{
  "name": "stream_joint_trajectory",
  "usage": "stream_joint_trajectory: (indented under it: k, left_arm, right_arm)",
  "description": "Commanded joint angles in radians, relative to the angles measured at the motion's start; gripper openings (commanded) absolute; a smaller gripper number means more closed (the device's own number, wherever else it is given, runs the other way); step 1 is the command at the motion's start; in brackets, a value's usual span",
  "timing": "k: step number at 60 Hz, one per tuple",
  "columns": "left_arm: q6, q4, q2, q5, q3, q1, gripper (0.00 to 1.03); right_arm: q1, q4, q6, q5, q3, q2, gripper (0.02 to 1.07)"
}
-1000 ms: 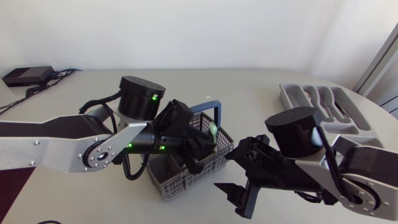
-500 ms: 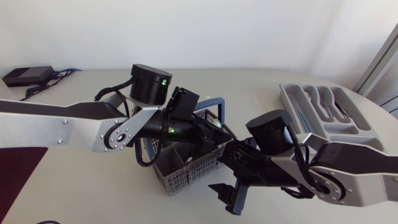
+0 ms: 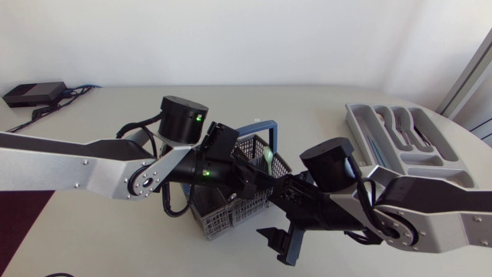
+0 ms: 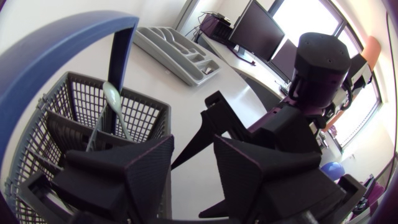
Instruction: Sort the cutlery from the basket into the organizer compartments.
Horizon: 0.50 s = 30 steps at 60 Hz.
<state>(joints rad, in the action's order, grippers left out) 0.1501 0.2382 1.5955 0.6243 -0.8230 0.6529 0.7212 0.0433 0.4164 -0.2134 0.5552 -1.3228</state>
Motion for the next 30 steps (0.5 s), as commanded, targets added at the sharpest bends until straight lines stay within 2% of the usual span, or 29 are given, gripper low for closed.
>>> stream_joint_trajectory:
  k: [1, 15, 30]
  left_arm:
    - [0.016, 0.012, -0.040, 0.008, 0.030, 0.001, 0.46]
    - [0.005, -0.060, -0.158, 0.005, 0.041, 0.054, 0.49]
    - [-0.030, -0.128, -0.232, 0.005, 0.036, 0.062, 0.49]
  right_arm:
    - [0.003, -0.011, 0.013, -0.001, -0.008, -0.001, 0.95]
    - [0.003, -0.019, 0.018, 0.008, -0.026, 0.007, 0.95]
    - [0.001, -0.014, 0.024, 0.008, -0.058, 0.051, 0.95]
